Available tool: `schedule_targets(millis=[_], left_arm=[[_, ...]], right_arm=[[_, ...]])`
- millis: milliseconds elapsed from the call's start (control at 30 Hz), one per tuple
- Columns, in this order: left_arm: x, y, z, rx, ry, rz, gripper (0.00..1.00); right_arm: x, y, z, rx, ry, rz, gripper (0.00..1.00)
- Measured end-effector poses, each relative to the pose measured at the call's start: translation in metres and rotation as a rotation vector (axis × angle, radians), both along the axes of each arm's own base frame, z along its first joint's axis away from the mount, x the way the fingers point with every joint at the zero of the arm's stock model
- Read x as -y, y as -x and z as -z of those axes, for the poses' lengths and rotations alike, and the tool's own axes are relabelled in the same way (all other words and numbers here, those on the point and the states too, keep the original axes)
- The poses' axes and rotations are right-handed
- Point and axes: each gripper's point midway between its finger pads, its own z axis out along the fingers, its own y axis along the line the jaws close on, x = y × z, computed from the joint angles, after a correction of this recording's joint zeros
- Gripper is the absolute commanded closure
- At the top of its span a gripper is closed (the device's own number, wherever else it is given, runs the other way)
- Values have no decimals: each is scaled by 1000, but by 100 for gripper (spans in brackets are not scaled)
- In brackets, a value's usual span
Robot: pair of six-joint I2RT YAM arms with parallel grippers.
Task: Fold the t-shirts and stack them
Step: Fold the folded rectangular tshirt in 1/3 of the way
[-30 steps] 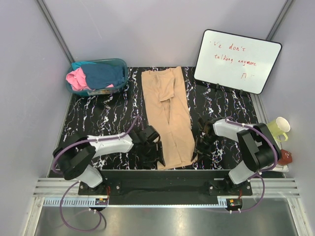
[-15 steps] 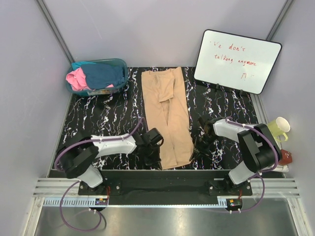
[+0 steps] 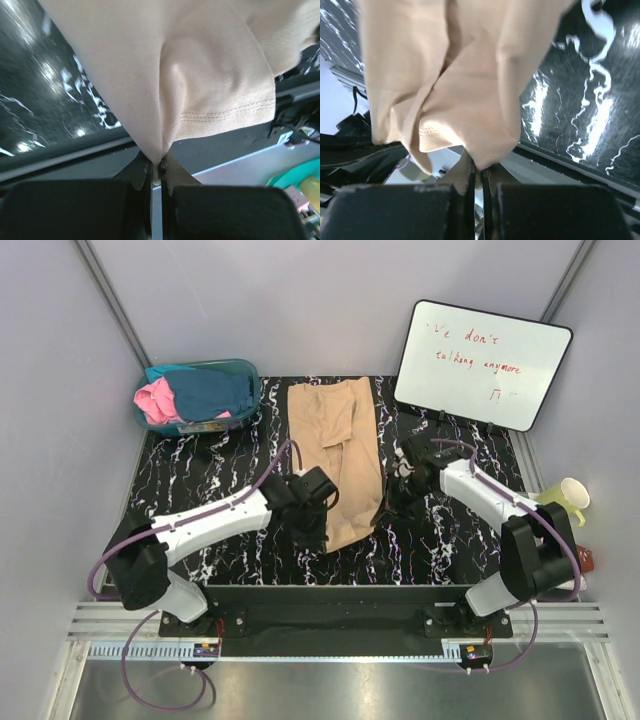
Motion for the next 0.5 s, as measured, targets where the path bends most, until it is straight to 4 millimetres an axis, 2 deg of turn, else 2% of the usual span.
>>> schedule_targets(millis=[100,267,400,500], left_arm=[[-5,-26,-17,52,-10,-28,100],[-31,-77,-28,100,-43,-127,100],[-48,-129,-33,143,-71,-185,100],[-51,-158,-31,157,-89,-190,100]], right_arm=[[-6,-24,-15,67,1,-12,100],[-16,-79,-34,189,40,-50,100],[-25,-121,-36,252,80,-82,100],[-28,-145,-31,276,111,-95,100]])
